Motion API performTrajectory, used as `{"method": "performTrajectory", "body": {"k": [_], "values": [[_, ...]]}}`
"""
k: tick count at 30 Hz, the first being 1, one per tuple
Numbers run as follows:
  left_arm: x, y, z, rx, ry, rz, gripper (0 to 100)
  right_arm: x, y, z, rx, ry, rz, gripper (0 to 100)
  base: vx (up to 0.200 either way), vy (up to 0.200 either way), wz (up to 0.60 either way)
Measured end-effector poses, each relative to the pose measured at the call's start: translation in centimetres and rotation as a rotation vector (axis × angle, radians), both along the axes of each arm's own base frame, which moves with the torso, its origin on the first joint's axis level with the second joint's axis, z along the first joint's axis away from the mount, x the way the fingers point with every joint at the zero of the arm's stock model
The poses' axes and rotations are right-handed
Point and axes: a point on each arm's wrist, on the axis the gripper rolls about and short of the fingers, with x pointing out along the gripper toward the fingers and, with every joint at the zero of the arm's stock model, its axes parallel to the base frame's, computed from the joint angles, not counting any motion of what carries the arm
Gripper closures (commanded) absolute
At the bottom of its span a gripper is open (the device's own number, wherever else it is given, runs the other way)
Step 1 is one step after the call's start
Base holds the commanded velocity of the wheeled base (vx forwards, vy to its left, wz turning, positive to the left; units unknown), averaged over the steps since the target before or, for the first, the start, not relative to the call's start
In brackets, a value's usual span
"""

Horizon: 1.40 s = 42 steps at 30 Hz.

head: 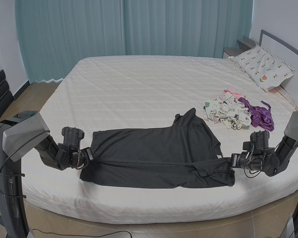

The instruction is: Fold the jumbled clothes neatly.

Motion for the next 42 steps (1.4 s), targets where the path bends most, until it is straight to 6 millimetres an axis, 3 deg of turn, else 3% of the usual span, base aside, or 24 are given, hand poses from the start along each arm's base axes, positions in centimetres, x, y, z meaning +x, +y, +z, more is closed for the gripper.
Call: {"method": "performTrajectory", "body": {"k": [9, 16, 24, 30, 34, 42], "values": [[1.4, -0.1, -1.0, -0.030, -0.011, 0.043, 0, 1.4, 0.3, -1.4, 0.034, 0.022, -0.024, 0, 0.000, 0.000, 0.00], [1.2, 0.8, -0.7, -0.074, -0.015, 0.098, 0, 1.6, 0.2, -1.3, 0.139, 0.035, -0.116, 0, 0.000, 0.000, 0.00], [-2.1, 2.0, 0.7, -0.298, 0.025, 0.168, 0, -0.1, 1.1, -0.9, 0.351, 0.112, -0.282, 0, 0.000, 0.000, 0.00], [-4.8, 2.2, 1.6, -0.436, 0.002, 0.202, 0, -1.4, 3.4, -1.0, 0.448, 0.170, -0.362, 0, 0.000, 0.000, 0.00], [-5.6, 2.2, 1.5, -0.463, -0.026, 0.196, 0, -1.6, 4.4, -1.2, 0.457, 0.178, -0.366, 0, 0.000, 0.000, 0.00], [-5.7, 1.5, -0.3, -0.424, -0.054, 0.205, 0, -1.0, 4.7, -2.2, 0.458, 0.188, -0.389, 0, 0.000, 0.000, 0.00]]}}
